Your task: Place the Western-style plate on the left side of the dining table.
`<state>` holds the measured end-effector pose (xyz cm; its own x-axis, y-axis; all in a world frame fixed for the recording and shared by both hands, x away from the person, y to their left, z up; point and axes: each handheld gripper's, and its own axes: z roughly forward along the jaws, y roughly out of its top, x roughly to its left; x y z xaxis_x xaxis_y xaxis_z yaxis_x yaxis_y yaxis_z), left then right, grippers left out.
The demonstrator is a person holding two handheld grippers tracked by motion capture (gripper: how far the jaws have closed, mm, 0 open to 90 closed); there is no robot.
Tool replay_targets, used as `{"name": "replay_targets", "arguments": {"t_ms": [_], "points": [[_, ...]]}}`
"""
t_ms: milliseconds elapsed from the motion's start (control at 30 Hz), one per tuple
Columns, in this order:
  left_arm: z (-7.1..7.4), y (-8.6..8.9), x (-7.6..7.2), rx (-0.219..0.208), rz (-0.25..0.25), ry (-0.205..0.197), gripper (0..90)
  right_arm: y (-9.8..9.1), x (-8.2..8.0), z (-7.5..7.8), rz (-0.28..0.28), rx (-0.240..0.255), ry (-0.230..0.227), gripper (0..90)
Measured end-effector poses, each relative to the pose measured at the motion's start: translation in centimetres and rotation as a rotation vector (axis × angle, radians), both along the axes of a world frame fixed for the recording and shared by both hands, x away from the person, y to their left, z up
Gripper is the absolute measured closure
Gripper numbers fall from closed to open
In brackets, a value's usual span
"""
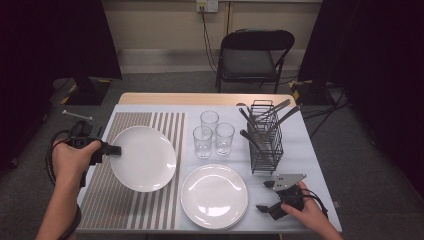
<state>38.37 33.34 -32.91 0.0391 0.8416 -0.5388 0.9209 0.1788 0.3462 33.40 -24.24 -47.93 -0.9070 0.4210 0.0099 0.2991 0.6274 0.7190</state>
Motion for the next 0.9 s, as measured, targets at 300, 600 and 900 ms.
{"name": "replay_targets", "arguments": {"t_ms": [300,600,900], "points": [[-0.8,0.6,0.4,-0.006,0.016,-0.001,86.1,0.0,0.0,0.0,0.000,0.000,0.000,12.1],[-1.1,0.8,0.8,-0.007,0.025,-0.003,86.0,0.0,0.0,0.0,0.000,0.000,0.000,12.1],[-2.0,0.4,1.5,-0.006,0.027,0.006,86.0,0.0,0.0,0.0,0.000,0.000,0.000,12.1]]}}
